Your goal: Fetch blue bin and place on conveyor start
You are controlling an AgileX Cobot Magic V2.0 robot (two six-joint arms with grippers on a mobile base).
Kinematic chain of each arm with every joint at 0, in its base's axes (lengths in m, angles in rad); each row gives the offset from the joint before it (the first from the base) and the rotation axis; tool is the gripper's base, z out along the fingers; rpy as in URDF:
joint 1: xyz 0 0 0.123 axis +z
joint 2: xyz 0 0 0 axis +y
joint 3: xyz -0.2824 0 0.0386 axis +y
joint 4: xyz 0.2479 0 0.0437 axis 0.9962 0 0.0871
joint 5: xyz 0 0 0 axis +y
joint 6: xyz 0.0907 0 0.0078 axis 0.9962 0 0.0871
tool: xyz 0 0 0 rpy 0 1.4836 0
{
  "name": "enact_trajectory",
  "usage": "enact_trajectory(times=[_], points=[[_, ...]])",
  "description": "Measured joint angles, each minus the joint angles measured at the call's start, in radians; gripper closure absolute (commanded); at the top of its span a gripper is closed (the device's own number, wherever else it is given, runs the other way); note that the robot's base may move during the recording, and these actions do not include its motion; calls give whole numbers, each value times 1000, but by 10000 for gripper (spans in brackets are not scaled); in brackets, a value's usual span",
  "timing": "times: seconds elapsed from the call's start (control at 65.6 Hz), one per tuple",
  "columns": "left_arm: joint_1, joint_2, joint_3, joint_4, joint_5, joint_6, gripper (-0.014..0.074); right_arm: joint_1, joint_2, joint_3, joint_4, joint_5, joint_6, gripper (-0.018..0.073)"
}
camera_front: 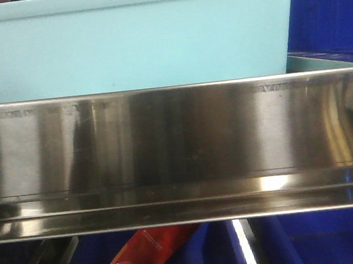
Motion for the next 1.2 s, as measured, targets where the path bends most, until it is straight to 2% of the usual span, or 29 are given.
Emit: enact_trajectory(times=[0.884, 1.113, 1.204], points=[[0, 0, 0, 0, 0, 0, 707, 0, 0, 0, 0, -2, 0, 724], [0, 0, -6, 0, -26, 0, 707, 0, 0, -3, 0, -94, 0, 724], [0, 0, -56, 0, 30, 0, 707, 0, -2, -52, 0, -38, 0, 724]])
